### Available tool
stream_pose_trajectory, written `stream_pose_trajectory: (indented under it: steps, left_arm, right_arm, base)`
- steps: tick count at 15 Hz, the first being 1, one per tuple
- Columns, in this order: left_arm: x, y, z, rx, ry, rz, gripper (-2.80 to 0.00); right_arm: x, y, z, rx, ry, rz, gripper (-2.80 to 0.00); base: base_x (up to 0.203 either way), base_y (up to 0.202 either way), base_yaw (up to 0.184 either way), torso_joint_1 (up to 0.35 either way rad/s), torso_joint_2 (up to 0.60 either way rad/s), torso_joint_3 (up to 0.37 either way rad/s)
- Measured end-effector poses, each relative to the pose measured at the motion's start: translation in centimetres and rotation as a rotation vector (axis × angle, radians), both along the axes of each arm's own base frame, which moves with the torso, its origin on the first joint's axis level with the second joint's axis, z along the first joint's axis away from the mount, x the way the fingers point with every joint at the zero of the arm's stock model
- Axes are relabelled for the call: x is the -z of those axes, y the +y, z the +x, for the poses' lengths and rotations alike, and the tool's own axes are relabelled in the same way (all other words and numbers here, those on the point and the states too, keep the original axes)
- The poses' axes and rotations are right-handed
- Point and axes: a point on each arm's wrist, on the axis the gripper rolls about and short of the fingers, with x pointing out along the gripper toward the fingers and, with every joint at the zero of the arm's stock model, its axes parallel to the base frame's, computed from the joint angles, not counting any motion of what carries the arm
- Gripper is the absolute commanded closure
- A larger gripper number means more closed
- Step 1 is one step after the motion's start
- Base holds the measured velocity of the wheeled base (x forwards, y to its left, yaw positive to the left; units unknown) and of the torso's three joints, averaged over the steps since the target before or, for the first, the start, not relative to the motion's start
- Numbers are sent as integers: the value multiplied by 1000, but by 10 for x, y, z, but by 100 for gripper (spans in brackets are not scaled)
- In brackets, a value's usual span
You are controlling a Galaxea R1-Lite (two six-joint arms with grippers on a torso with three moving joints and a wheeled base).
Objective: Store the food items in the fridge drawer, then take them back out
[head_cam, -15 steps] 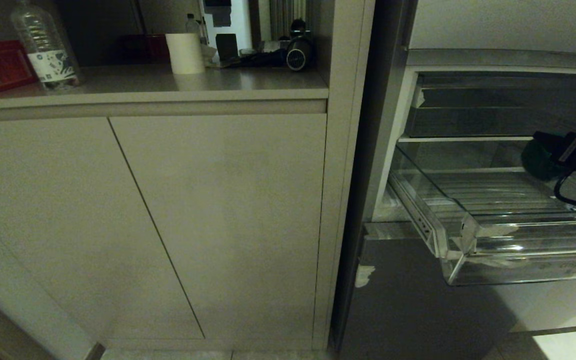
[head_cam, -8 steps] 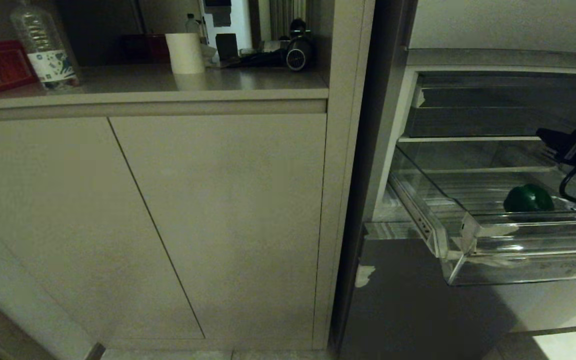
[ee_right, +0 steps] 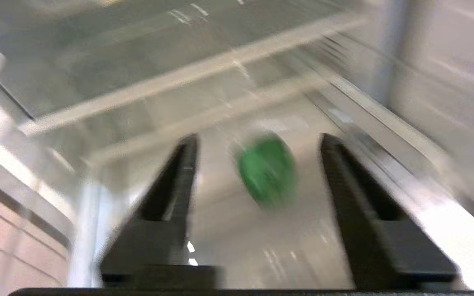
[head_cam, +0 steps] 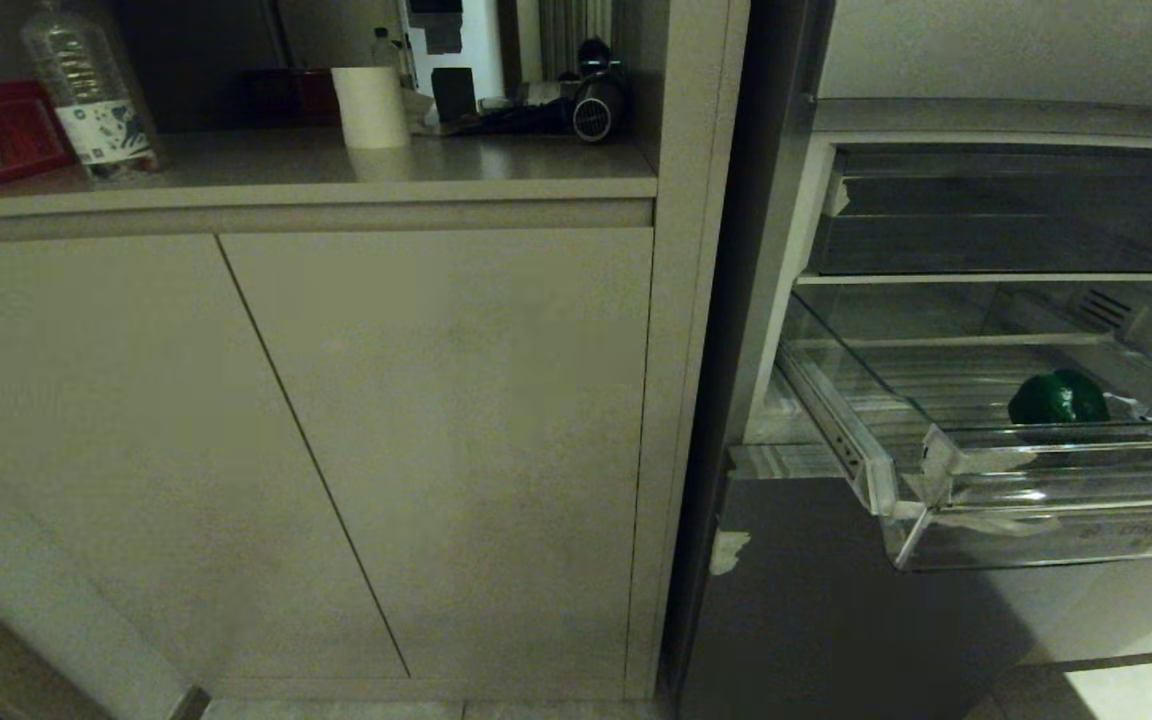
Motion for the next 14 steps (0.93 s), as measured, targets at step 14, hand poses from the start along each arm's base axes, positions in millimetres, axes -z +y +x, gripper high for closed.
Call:
stream_pose_trajectory:
  steps: [14]
  left_arm:
    - [0, 0, 0, 0, 0, 0, 0]
  right_arm:
    - [49, -55, -193, 1175, 56, 202, 0]
  base:
    - [0, 0, 0, 0, 0, 0]
